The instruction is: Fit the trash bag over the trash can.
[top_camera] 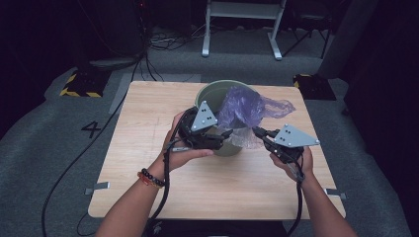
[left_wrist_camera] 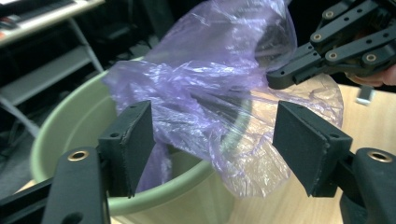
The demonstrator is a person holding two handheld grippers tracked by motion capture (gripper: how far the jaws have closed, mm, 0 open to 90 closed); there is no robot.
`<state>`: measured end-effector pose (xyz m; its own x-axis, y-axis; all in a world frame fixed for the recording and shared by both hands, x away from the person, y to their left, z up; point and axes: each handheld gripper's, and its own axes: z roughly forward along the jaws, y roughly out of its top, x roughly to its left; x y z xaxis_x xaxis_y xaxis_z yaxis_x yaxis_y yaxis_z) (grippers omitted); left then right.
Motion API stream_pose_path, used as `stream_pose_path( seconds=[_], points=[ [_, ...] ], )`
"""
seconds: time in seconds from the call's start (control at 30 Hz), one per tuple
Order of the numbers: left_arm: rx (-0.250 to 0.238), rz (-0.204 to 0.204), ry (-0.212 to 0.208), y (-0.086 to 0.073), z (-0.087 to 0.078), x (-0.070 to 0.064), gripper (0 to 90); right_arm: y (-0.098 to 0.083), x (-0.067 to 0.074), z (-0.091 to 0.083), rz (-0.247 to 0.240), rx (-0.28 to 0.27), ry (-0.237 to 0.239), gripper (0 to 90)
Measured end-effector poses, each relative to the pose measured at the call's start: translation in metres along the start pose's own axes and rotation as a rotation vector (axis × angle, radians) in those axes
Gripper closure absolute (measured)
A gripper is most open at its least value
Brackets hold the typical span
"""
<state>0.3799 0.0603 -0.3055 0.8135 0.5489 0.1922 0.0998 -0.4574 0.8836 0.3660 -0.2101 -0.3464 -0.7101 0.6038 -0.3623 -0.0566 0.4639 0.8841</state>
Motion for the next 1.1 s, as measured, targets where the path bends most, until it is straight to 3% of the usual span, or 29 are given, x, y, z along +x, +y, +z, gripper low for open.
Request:
stream_pose_path(
  seconds=[0.13, 0.23, 0.33, 0.43, 0.5, 0.6, 0.63, 0.7, 0.8, 0.87, 0.93, 1.03, 1.1],
  points=[
    [0.062, 0.039, -0.014, 0.003, 0.01, 0.0, 48.2, 0.001, 0.003, -0.002, -0.015, -0.011, 0.01, 90.0],
    [0.073, 0.073, 0.073, 0.005, 0.012, -0.002, 60.8, 0.003, 0.007, -0.004, -0.029, -0.017, 0.013, 90.0],
    [0.068, 0.094, 0.089, 0.004, 0.011, 0.0, 78.0, 0.003, 0.008, -0.008, -0.034, -0.025, 0.01, 90.0],
    [0.077, 0.101, 0.1, 0.002, 0.01, 0.002, 89.4, 0.001, 0.008, -0.012, -0.026, -0.033, 0.004, 90.0],
    [0.074, 0.077, 0.073, -0.001, 0.008, 0.004, 89.9, -0.001, 0.007, -0.014, -0.02, -0.035, -0.003, 90.0],
    [0.07, 0.075, 0.048, -0.006, 0.005, 0.005, 89.9, -0.004, 0.005, -0.016, -0.002, -0.036, -0.004, 90.0],
    [0.056, 0.069, 0.027, -0.007, 0.004, 0.005, 88.2, -0.005, 0.005, -0.016, 0.0, -0.035, -0.004, 90.0],
    [0.012, 0.061, 0.003, -0.006, 0.001, 0.003, 67.0, -0.007, 0.005, -0.016, 0.001, -0.032, -0.001, 90.0],
    [-0.01, 0.065, 0.002, 0.002, -0.002, -0.001, 41.1, -0.006, 0.005, -0.015, -0.002, -0.03, 0.002, 90.0],
    [0.0, 0.08, -0.008, 0.009, 0.001, -0.004, 31.1, -0.004, 0.006, -0.014, -0.01, -0.031, 0.004, 90.0],
    [-0.002, 0.096, -0.02, 0.019, 0.006, -0.007, 28.5, -0.003, 0.007, -0.014, -0.025, -0.027, 0.003, 90.0],
    [0.048, 0.151, -0.036, 0.03, 0.017, -0.01, 26.1, -0.002, 0.006, -0.014, -0.02, -0.027, 0.013, 90.0],
    [0.084, 0.136, -0.064, 0.031, 0.026, -0.005, 28.1, -0.002, 0.007, -0.014, -0.026, -0.022, 0.014, 90.0]
  ],
)
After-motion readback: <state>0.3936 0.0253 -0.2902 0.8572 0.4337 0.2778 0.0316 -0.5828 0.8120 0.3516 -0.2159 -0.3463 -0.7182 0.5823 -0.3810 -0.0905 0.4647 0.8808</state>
